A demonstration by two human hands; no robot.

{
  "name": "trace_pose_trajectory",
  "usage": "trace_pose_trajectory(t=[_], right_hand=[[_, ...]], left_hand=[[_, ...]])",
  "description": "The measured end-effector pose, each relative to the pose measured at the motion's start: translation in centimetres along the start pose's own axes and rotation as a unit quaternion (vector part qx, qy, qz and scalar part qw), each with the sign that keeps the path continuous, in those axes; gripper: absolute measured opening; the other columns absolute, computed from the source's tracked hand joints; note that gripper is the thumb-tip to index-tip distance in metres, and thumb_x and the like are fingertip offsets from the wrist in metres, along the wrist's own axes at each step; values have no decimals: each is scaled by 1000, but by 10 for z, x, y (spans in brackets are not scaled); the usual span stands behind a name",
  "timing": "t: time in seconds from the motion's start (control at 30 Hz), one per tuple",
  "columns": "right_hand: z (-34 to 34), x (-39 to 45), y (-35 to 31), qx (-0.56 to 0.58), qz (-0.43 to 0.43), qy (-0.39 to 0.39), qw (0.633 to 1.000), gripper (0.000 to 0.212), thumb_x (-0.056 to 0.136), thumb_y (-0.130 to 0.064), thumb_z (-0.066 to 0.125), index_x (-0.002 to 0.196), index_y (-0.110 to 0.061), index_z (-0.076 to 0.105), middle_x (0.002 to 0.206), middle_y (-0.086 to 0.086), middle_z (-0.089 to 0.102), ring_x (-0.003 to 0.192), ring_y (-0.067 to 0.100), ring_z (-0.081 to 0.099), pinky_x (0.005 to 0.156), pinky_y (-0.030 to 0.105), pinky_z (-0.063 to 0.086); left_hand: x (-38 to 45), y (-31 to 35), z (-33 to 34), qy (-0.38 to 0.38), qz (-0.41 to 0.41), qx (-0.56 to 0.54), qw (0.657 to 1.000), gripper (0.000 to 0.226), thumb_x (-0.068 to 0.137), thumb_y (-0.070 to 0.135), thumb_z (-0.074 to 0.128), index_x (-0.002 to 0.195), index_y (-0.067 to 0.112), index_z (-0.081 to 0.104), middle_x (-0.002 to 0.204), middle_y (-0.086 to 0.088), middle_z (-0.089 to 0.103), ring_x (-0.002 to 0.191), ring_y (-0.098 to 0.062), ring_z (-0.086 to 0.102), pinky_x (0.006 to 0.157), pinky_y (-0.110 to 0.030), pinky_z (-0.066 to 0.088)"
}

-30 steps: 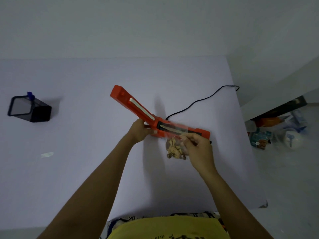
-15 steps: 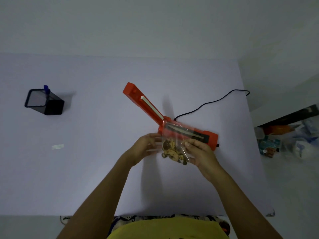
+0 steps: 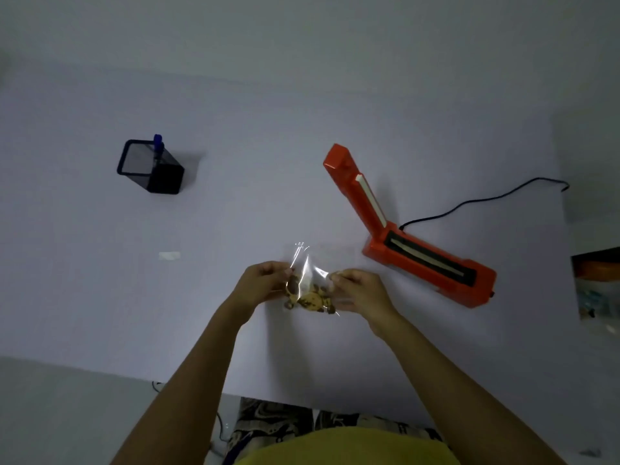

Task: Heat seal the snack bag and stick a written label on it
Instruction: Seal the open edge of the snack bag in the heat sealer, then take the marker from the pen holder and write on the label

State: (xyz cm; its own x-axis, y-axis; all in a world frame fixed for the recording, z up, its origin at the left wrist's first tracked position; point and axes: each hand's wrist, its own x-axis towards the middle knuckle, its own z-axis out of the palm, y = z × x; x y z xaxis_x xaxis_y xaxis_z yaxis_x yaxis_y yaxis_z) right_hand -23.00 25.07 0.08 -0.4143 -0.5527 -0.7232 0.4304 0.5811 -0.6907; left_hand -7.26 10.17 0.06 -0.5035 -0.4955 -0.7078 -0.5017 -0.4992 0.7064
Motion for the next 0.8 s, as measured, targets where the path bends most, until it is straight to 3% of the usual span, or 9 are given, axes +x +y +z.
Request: trace_pose_trajectory(t=[0.1,0.2,0.27,0.33,0.4,0.47,0.53,0.63,0.8], right_hand=[[27,14,0,-13,0,23,1000,7,88,-13,65,86,-10,72,88,10,72,85,25,73,75,40,61],[48,24,-1,-57,-12,52,997,14,85,-13,67,74,-20,71,78,7,72,83,30,72,68,35,59],[59,31,1,-110,-41,82,990,17,84,-14,68,71,-25,69,76,5,73,79,30,72,69,34,58],[66,34,3,-166,-69,107,978,8,84,-13,69,84,-21,70,84,6,74,77,21,70,70,31,57],[74,30,3,-244,-91,142,955,25,86,-12,67,110,-12,65,96,7,72,82,15,65,65,18,50],[81,25,6,-327,-132,176,919,44,87,-10,65,129,-10,54,116,9,64,106,21,60,82,23,50],[87,19,9,-393,-181,175,884,54,89,-8,62,140,-6,44,140,12,50,130,27,44,105,34,39],[93,17,16,-451,-248,148,845,46,95,-16,50,137,2,45,143,19,48,134,33,43,112,41,31],[93,19,30,-532,-231,99,809,58,97,-35,24,131,3,52,137,21,54,130,35,48,110,50,22]], left_hand=[[7,-2,-24,17,-4,6,1000,16,89,13,64,102,6,71,92,-13,72,81,-21,70,66,-24,57],[20,-4,-41,37,1,34,999,12,86,11,66,96,8,73,87,-10,72,80,-22,69,69,-26,58],[30,-8,-51,68,32,127,989,8,84,17,70,89,15,75,82,-4,73,78,-19,68,69,-25,55],[34,-8,-53,104,80,259,957,14,83,27,70,94,18,71,83,2,71,76,-14,65,67,-17,50],[31,-11,-47,141,129,333,923,29,86,28,66,112,16,62,98,0,65,85,-13,61,71,-18,48],[25,-16,-39,168,199,389,884,36,90,23,60,124,13,54,118,-5,57,101,-18,57,80,-25,49],[22,-26,-33,144,287,455,831,36,92,22,57,125,10,55,127,-8,56,112,-23,54,89,-31,48],[24,-43,-34,79,353,504,784,39,95,31,51,126,9,56,131,-9,57,119,-22,53,101,-36,44],[26,-55,-37,70,363,529,763,42,97,34,45,128,7,56,132,-10,57,123,-23,52,107,-40,40]])
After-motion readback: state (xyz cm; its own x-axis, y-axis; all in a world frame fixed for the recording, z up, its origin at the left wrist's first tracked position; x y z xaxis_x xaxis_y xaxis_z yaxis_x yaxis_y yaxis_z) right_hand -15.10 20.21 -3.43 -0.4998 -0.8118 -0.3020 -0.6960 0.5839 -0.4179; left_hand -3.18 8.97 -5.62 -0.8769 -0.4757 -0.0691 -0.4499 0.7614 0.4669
